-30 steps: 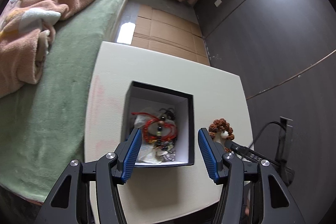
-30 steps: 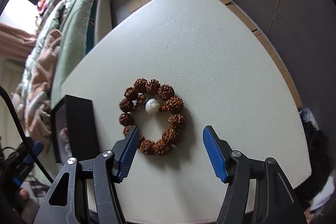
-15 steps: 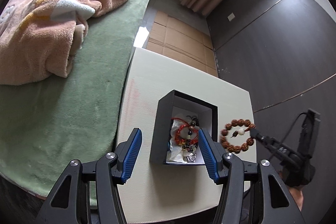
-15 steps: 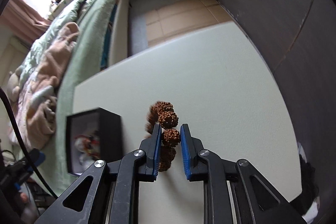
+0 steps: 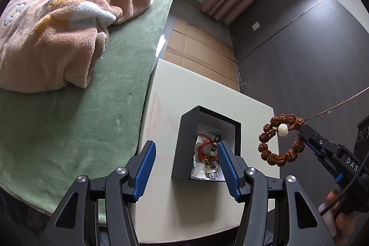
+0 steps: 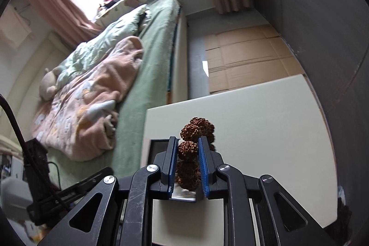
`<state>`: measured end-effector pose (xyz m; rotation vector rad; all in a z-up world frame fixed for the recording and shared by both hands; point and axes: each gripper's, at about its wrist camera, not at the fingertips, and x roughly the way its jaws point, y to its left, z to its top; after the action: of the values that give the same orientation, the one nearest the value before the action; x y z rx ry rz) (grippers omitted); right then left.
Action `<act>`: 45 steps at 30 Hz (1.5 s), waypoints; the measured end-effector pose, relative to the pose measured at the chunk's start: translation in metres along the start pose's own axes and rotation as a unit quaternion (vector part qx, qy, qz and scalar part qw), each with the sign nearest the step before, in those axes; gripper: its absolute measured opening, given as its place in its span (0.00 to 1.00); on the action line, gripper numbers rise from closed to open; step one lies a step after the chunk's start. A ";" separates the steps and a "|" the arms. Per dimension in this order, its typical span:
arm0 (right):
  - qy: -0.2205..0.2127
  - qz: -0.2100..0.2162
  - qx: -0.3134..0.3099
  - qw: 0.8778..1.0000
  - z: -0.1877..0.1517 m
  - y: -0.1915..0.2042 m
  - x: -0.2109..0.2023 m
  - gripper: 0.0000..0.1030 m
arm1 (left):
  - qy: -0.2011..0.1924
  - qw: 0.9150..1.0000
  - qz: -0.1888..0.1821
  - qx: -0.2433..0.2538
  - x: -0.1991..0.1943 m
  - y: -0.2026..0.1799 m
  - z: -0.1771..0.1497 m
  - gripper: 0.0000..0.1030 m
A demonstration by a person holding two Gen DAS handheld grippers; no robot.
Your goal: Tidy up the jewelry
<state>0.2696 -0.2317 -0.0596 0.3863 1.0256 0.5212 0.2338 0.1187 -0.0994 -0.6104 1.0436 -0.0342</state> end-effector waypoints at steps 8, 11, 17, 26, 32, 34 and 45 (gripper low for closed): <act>0.031 0.048 -0.010 0.998 -0.012 0.031 0.033 0.19 | -0.008 1.000 0.010 -0.010 -0.010 0.012 0.001 0.55; 0.049 0.031 -0.016 0.998 -0.017 0.026 0.055 0.19 | -0.009 1.000 0.012 -0.014 -0.013 0.015 0.002 0.55; 0.086 0.021 0.032 0.996 -0.029 -0.011 0.067 0.39 | -0.009 1.000 0.011 0.001 -0.013 0.010 0.001 0.55; 0.061 0.015 0.046 0.997 -0.035 -0.032 0.030 0.53 | -0.017 0.999 0.003 0.033 -0.015 -0.012 -0.009 0.55; 0.039 -0.004 0.049 0.998 -0.044 -0.039 0.002 0.69 | -0.032 0.996 0.019 0.080 -0.028 -0.032 -0.019 0.56; 0.033 -0.004 0.049 0.998 -0.047 -0.040 -0.008 0.70 | -0.039 0.994 0.027 0.103 -0.035 -0.041 -0.025 0.63; -0.014 -0.022 0.026 0.999 -0.072 -0.031 -0.068 0.97 | -0.101 0.973 0.054 0.202 -0.086 -0.089 -0.072 0.91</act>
<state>0.1853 -0.2911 -0.0621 0.4153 1.0191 0.4488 0.1533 0.0376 -0.0129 -0.1816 0.8382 -0.0858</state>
